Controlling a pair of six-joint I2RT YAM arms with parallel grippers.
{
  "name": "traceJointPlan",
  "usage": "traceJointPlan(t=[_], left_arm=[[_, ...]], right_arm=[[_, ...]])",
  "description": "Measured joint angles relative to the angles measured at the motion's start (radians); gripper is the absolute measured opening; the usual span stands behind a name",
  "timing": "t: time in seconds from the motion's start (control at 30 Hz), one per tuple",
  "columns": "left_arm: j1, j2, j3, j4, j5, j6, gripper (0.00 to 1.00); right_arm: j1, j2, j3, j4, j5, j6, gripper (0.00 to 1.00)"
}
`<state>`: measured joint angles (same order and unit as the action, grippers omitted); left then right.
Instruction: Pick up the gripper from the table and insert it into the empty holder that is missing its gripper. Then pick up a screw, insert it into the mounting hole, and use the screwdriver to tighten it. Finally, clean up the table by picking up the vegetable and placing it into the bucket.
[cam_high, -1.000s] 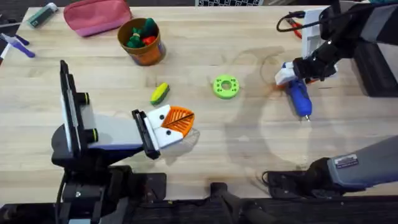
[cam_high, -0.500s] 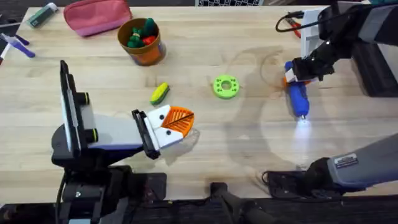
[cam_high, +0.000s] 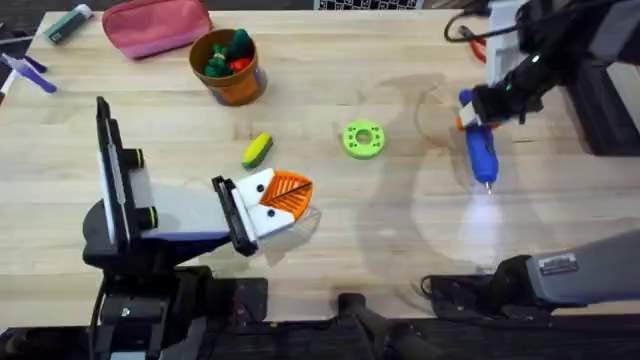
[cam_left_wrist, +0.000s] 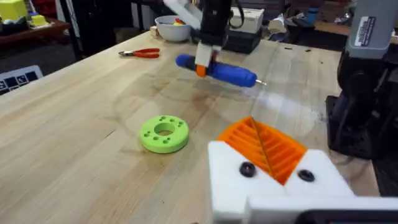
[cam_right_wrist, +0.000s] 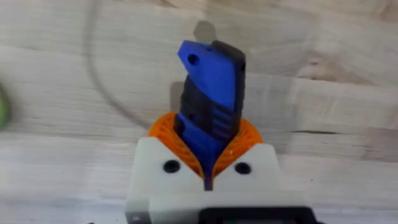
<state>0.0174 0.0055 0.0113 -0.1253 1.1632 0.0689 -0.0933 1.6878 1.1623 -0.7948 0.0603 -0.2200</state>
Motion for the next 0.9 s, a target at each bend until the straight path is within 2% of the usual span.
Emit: traceJointPlan(t=[0.2, 0.43, 0.7, 0.9], left_arm=[[0.0, 0.0, 0.0, 0.0, 0.0, 0.0, 0.018], [0.0, 0.0, 0.0, 0.0, 0.0, 0.0, 0.018], [0.0, 0.0, 0.0, 0.0, 0.0, 0.0, 0.018], [0.0, 0.0, 0.0, 0.0, 0.0, 0.0, 0.018]], right_arm=[[0.078, -0.203, 0.063, -0.002, -0.017, 0.02, 0.025], [0.215, -0.406, 0.125, 0.053, -0.025, 0.097, 0.025], [0.454, -0.611, 0.138, 0.257, -0.032, 0.146, 0.025], [0.629, -0.689, 0.141, 0.404, -0.149, 0.155, 0.025]])
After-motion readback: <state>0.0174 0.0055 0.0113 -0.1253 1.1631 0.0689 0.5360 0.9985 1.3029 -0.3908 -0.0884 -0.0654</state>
